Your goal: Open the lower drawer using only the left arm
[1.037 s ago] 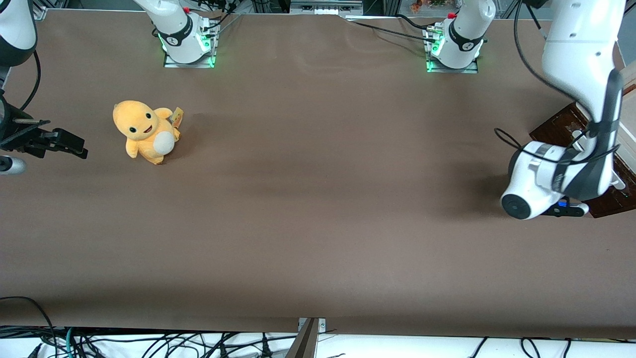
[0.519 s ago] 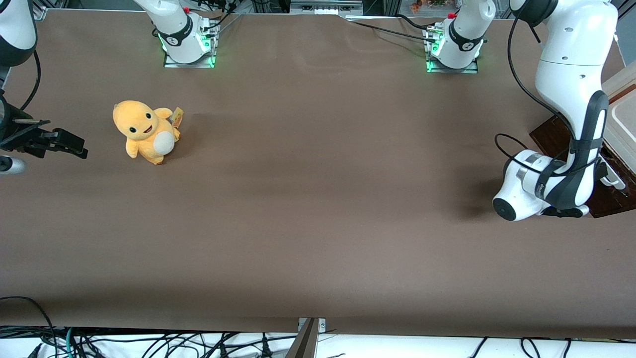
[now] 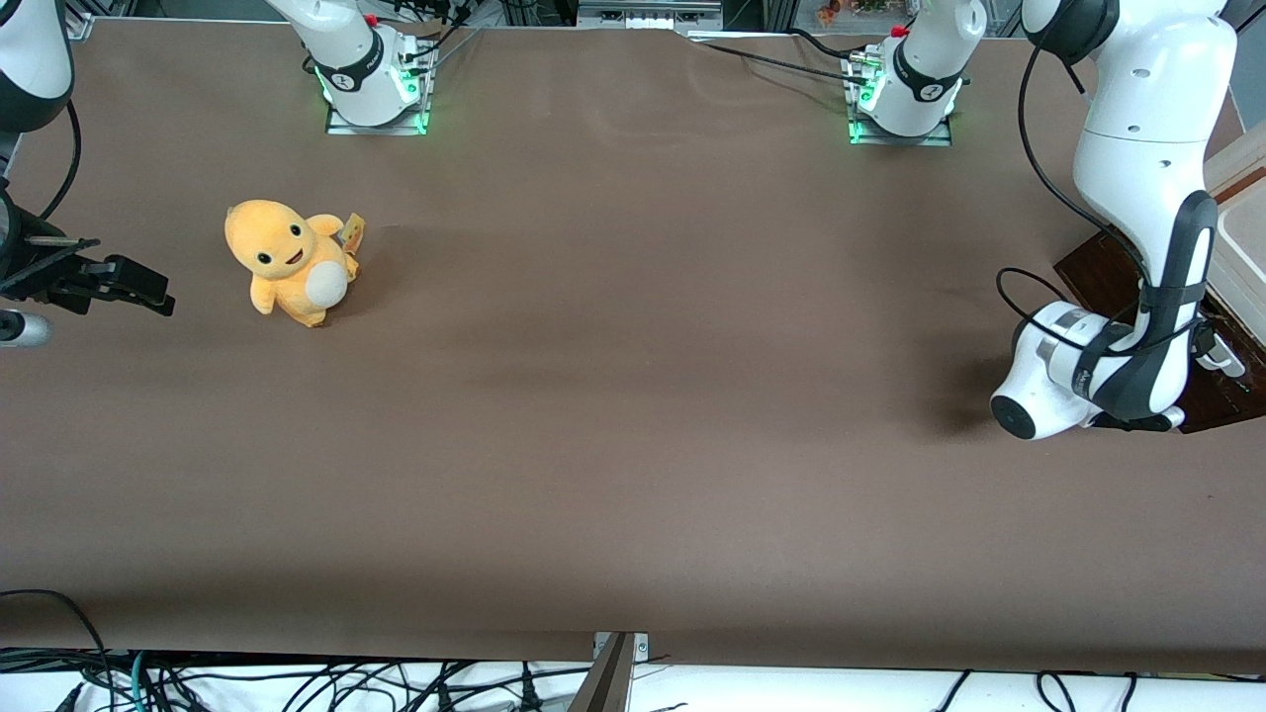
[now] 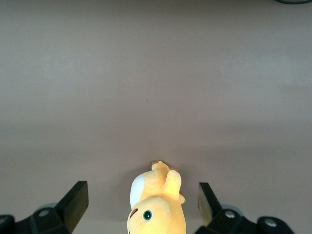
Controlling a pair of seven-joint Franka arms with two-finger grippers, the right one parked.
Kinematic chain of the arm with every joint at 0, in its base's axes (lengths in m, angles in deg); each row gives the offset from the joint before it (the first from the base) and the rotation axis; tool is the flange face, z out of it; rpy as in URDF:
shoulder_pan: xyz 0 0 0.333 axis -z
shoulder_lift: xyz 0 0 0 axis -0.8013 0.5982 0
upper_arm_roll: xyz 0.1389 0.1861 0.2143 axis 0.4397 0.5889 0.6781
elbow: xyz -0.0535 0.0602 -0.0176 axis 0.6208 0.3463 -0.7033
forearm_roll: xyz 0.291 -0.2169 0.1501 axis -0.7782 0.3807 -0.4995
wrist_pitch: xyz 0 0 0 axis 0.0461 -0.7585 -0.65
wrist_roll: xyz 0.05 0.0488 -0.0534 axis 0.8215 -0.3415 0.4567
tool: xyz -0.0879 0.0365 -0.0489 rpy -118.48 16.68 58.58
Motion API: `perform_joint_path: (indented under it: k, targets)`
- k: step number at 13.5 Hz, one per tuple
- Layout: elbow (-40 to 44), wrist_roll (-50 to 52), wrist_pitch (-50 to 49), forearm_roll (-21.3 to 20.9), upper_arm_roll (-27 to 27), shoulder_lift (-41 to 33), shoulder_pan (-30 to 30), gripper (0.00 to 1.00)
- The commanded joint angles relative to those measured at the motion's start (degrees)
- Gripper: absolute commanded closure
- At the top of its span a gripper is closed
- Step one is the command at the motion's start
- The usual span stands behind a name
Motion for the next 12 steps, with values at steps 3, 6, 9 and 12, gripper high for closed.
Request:
perform_joint_path:
  k: [3, 6, 9, 12]
  targets:
    - [1.31, 0.59, -0.59, -1.9, -0.2, 1.66, -0.23, 0.77]
    - [1.31, 0.59, -0.59, -1.81, -0.28, 1.75, -0.14, 0.84]
    - [2.09, 0.59, -0.59, -1.72, -0.28, 2.1, 0.03, 0.84]
    - [2.89, 0.59, -0.67, -1.64, -0.37, 2.8, 0.56, 0.85]
